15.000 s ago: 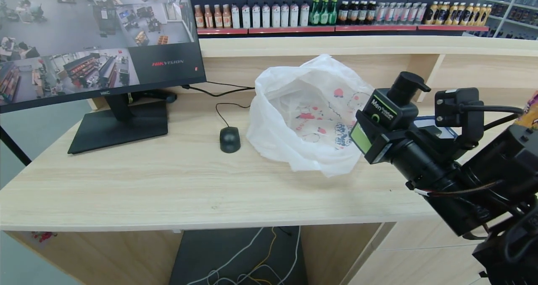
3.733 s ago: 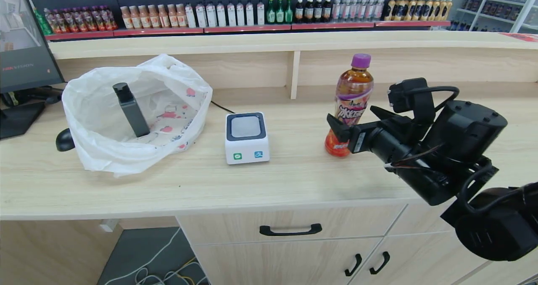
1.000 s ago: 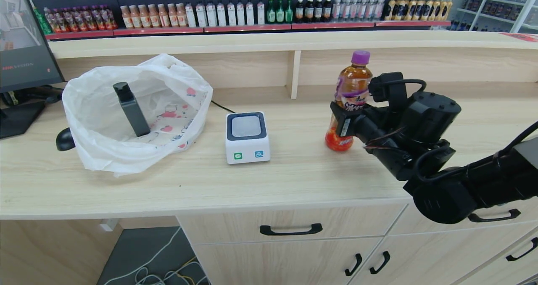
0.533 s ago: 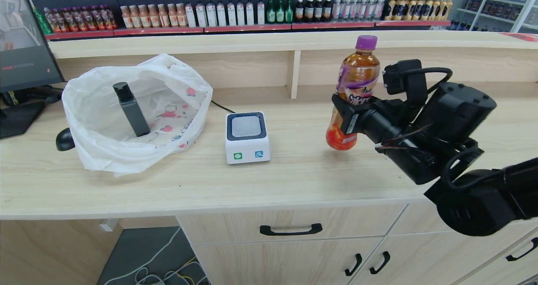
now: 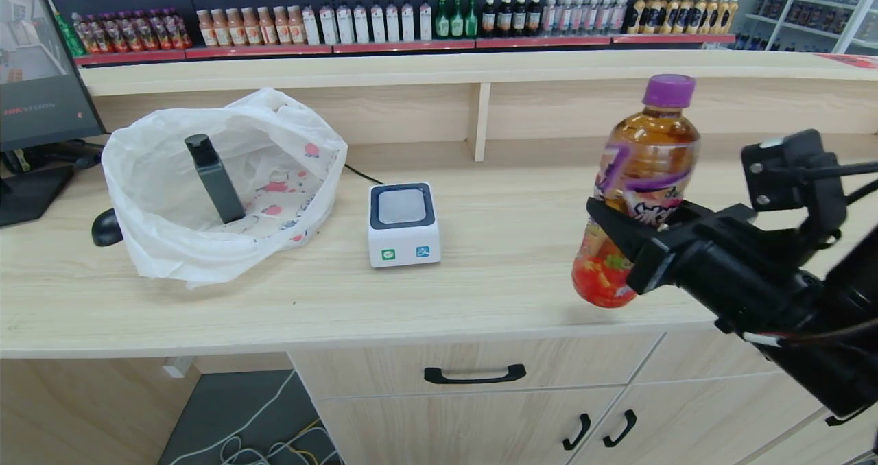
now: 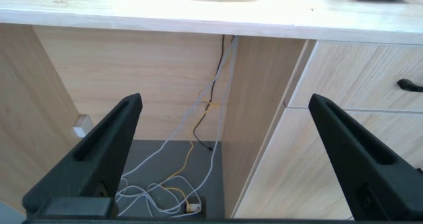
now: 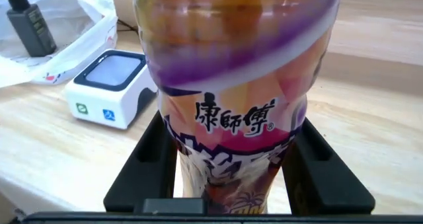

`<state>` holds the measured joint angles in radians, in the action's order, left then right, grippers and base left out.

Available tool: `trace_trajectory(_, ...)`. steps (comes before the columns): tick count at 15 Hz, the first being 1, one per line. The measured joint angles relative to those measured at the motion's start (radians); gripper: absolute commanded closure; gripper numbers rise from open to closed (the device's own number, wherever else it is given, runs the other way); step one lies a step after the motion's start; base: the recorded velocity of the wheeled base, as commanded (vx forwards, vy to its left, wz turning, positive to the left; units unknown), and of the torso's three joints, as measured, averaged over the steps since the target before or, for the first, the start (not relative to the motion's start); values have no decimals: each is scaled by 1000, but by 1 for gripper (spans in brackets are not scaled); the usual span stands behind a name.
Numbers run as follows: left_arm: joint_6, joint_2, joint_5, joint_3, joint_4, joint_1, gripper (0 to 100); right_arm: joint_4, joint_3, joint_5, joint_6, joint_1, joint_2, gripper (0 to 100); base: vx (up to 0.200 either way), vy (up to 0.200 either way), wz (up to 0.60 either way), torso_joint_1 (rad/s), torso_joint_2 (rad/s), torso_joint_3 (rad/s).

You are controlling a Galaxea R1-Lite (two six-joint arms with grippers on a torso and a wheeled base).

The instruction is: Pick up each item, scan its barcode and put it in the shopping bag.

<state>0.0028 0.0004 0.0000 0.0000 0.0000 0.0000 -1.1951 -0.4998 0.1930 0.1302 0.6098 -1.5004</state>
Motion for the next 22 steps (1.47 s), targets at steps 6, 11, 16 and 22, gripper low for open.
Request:
trace_trajectory(6,0,0,0,0,0,0,0,2,271,0,36,108,224,100,0,0,0,0,0,0)
trace_trajectory(11,0,0,0,0,0,0,0,-1,270,1,203,199,288,100,0,0,0,0,0,0)
trace_trajectory(16,0,0,0,0,0,0,0,0,312,0,558,302,349,100,0,0,0,0,0,0)
trace_trajectory(22,0,0,0,0,0,0,0,1,287,-8,922,483,361,100,0,0,0,0,0,0)
